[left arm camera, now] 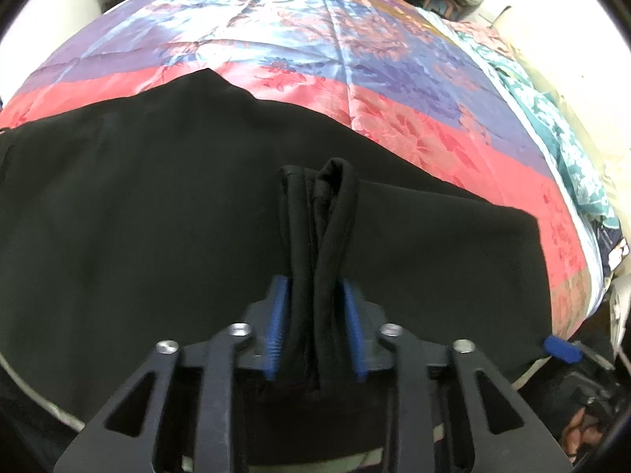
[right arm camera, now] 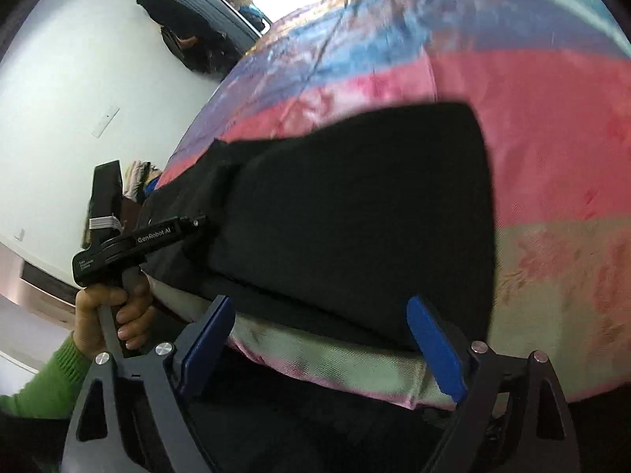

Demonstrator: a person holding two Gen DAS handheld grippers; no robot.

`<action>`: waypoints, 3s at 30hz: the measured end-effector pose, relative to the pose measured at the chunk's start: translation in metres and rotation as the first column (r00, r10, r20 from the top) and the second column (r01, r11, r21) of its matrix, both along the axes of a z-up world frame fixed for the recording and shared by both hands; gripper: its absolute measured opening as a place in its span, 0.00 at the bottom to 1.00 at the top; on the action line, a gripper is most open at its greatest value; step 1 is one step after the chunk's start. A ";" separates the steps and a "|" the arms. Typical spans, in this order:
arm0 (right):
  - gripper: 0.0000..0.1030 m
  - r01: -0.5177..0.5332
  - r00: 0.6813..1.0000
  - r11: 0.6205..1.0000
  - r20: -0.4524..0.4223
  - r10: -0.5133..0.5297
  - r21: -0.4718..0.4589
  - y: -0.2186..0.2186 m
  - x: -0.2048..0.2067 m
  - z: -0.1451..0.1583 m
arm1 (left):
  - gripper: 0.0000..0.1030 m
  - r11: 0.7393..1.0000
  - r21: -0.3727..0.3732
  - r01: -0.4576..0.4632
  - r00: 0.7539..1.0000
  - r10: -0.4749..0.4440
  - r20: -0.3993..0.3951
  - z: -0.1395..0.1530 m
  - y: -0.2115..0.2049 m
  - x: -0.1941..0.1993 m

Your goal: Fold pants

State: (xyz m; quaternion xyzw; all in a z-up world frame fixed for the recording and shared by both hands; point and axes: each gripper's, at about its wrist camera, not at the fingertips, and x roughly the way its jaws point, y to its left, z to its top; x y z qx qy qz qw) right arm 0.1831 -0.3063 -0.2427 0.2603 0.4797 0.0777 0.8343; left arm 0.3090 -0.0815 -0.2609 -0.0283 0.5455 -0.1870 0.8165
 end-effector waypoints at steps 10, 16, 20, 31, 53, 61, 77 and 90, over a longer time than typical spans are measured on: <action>1.00 0.170 0.974 0.944 0.193 -0.118 -0.282 -0.013 -0.019 0.037 | 0.88 0.991 0.088 -0.099 0.981 0.082 0.173 0.040 0.028 -0.034; 1.00 0.221 0.964 0.927 0.212 -0.160 -0.303 -0.023 -0.024 0.038 | 0.88 0.975 0.135 -0.175 0.967 0.145 0.209 0.036 0.042 -0.041; 1.00 0.244 0.960 0.915 0.213 -0.182 -0.321 -0.021 -0.015 0.035 | 0.88 0.963 0.112 -0.246 0.959 0.225 0.173 0.031 0.055 -0.036; 1.00 0.282 0.955 0.898 0.192 -0.227 -0.339 -0.027 -0.014 0.034 | 0.92 0.952 0.153 -0.266 0.937 0.218 0.274 0.035 0.072 -0.040; 1.00 0.161 0.983 0.917 0.142 -0.116 -0.365 0.003 0.000 0.023 | 0.92 0.913 0.067 -0.403 0.911 0.407 -0.058 0.031 0.316 0.126; 1.00 0.150 0.986 0.910 0.124 -0.110 -0.386 0.007 0.003 0.020 | 1.00 0.926 0.113 -0.359 0.907 0.375 -0.191 -0.031 0.311 0.141; 1.00 0.249 0.965 0.894 0.173 -0.197 -0.371 -0.013 -0.001 0.030 | 0.63 0.898 0.036 -0.438 0.879 0.436 -0.192 -0.018 0.311 0.131; 1.00 0.287 0.946 0.941 0.209 -0.248 -0.181 -0.033 -0.007 0.035 | 0.13 0.909 -0.165 -0.382 0.924 0.382 -0.035 0.116 0.234 0.079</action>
